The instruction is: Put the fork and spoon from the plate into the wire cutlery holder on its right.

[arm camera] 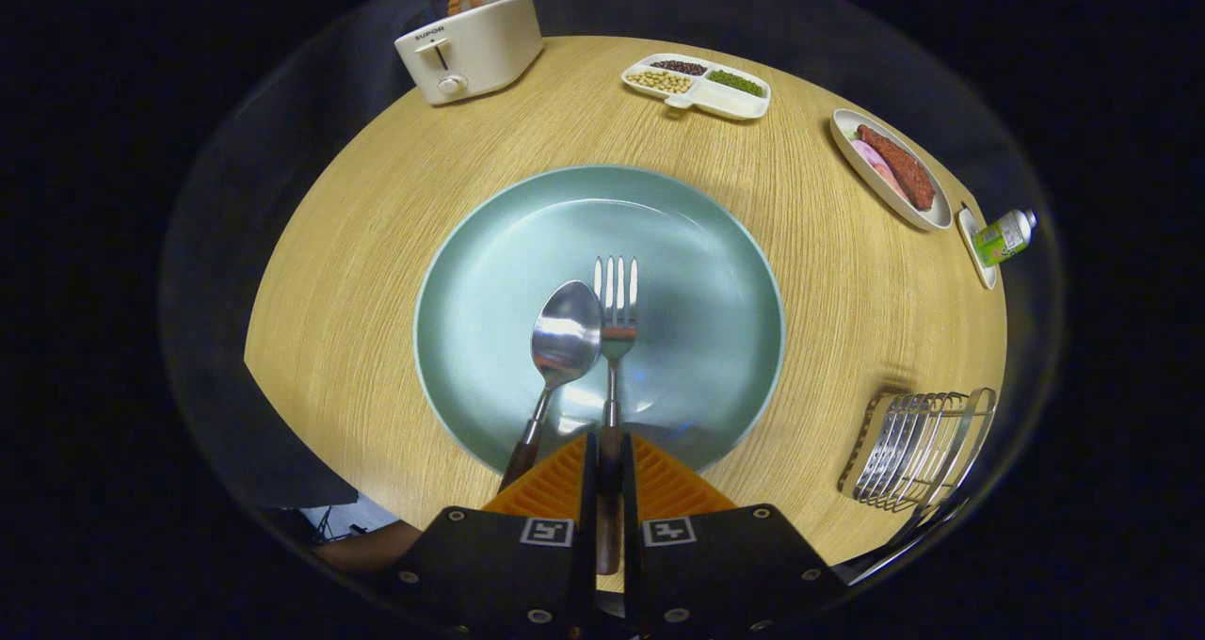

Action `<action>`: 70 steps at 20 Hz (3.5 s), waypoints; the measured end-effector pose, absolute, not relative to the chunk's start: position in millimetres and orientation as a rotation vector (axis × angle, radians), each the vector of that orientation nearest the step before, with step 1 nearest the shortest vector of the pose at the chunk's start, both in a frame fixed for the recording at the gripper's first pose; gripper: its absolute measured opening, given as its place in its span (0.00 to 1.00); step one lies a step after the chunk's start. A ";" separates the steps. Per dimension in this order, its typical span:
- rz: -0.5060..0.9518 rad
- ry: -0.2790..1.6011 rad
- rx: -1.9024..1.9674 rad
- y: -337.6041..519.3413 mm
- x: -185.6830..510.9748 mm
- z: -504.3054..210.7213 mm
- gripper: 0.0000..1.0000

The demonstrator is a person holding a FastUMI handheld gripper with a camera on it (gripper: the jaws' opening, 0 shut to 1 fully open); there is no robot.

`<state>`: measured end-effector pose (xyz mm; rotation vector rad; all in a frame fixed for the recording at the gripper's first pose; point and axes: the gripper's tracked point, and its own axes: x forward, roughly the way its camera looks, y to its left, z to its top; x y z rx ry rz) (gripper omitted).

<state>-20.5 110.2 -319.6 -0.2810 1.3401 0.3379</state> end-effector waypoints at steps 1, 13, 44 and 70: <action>0.338 1.333 -0.284 110.5 -17.3 -321.0 0.11; 0.363 1.211 -0.252 97.7 -0.2 -278.6 0.07; 0.061 1.291 -0.151 -123.9 -52.2 -234.1 0.07; 0.167 1.615 -0.347 -133.5 -35.0 -232.8 0.07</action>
